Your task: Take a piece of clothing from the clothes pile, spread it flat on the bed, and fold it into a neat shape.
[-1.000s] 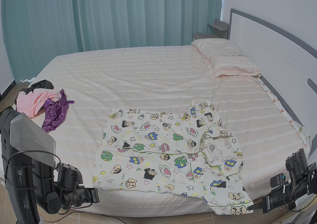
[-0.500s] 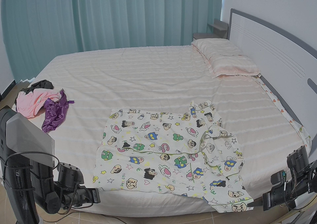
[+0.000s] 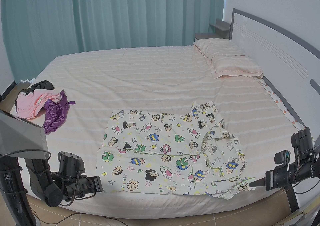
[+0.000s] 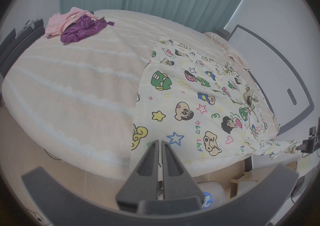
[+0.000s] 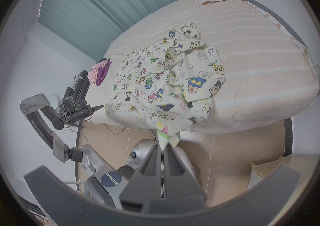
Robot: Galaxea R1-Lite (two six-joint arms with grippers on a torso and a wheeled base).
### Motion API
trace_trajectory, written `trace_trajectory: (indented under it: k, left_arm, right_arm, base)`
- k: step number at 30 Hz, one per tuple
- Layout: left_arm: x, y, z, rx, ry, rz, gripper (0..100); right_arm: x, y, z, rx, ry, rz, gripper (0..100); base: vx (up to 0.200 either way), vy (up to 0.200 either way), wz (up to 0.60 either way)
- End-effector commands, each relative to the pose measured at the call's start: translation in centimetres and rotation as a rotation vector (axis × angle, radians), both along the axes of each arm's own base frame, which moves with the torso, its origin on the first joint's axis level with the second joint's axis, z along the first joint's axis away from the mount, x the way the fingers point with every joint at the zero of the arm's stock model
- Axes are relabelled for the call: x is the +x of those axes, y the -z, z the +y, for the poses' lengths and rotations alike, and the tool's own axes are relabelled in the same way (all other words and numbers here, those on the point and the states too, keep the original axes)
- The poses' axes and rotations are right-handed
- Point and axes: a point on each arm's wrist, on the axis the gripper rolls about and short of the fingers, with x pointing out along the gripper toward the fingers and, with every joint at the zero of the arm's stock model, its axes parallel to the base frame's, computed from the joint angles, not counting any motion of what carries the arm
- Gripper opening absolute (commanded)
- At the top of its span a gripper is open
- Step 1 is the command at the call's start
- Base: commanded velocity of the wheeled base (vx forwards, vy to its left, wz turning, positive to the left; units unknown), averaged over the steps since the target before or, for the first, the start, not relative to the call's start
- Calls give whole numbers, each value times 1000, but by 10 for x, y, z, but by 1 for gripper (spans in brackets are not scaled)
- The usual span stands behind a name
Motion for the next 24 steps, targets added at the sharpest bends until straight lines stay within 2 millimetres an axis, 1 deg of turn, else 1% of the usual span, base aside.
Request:
trace_trajectory:
  k: [1, 2, 7, 10, 19, 20, 24]
  left_arm:
    - [-3, 7, 1, 25, 26, 38, 0]
    - [-3, 7, 1, 25, 26, 38, 100]
    - [1, 13, -1, 35, 41, 48, 100]
    - [4, 20, -1, 57, 62, 50, 100]
    - [18, 30, -4, 38, 44, 24, 100]
    - [20, 36, -5, 36, 33, 39, 0]
    - [25, 43, -6, 44, 26, 45, 0]
  right_arm:
    - [6, 11, 0, -10, 3, 60, 0]
    - [6, 11, 0, -10, 3, 60, 0]
    - [6, 11, 0, -7, 0, 61, 0]
    - [6, 12, 0, -6, 1, 64, 0]
    - [6, 12, 0, 5, -5, 68, 0]
    - [6, 12, 0, 6, -6, 68, 0]
    - [7, 12, 0, 6, -6, 68, 0]
  base:
    - [0, 0, 0]
    - [0, 0, 0]
    - [0, 0, 0]
    - [0, 0, 0]
    - [0, 0, 0]
    - [0, 0, 0]
    - [0, 0, 0]
